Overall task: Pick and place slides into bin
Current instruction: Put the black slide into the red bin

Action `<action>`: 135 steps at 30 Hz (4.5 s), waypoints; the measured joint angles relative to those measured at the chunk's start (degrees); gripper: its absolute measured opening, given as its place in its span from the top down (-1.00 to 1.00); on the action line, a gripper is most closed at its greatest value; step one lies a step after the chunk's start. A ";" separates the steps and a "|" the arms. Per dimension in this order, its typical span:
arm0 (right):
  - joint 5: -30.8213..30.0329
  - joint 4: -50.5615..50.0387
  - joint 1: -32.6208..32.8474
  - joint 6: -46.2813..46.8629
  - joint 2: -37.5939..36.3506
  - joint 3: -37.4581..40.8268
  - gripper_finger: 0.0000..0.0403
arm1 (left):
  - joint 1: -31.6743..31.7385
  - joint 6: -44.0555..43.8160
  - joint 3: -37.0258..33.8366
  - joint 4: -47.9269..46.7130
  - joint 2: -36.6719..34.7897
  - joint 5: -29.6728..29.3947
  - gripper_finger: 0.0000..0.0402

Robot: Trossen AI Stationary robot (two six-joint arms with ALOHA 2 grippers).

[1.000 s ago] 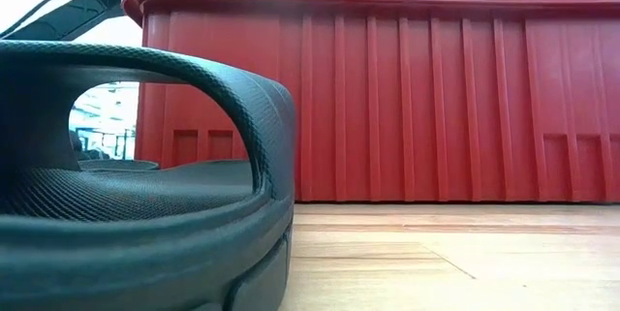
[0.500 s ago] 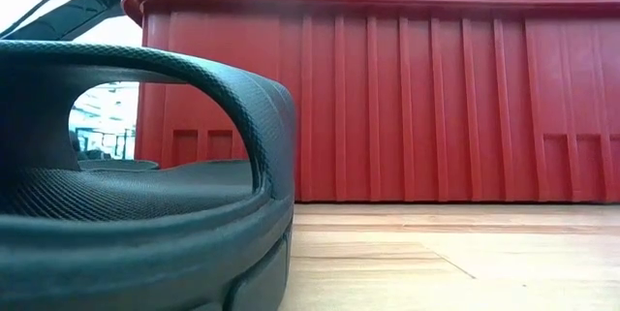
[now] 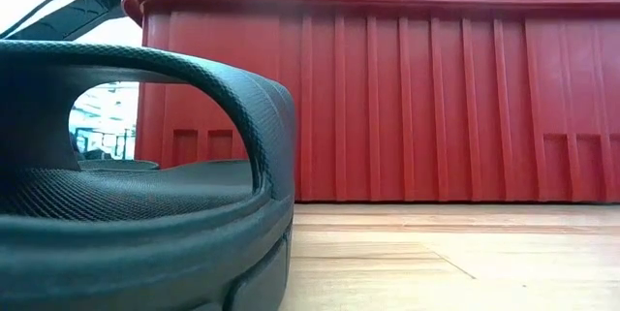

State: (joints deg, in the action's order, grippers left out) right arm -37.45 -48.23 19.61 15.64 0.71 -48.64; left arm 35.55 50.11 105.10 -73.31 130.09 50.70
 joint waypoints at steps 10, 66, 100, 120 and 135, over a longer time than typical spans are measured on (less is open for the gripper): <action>0.00 0.00 0.01 0.09 0.00 0.00 1.00 | -0.43 0.40 0.00 2.73 0.47 -4.02 0.99; 0.06 -0.04 0.01 0.63 0.00 0.00 1.00 | -1.00 -8.50 14.70 -1.10 0.45 -20.34 -0.20; 0.22 -0.94 -0.02 2.12 0.00 0.02 1.00 | -5.53 -4.76 11.29 17.93 0.34 -48.16 0.99; 0.24 -0.90 0.01 2.56 0.00 0.02 1.00 | -5.10 -7.44 4.63 23.80 0.39 -49.32 1.00; 0.24 -0.90 -0.01 3.19 0.00 0.02 1.00 | -3.15 -9.21 3.24 23.42 0.39 -44.96 1.00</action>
State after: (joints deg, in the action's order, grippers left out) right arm -37.21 -49.12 19.60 18.83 0.71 -48.62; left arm 32.40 40.91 108.34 -49.89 130.48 5.74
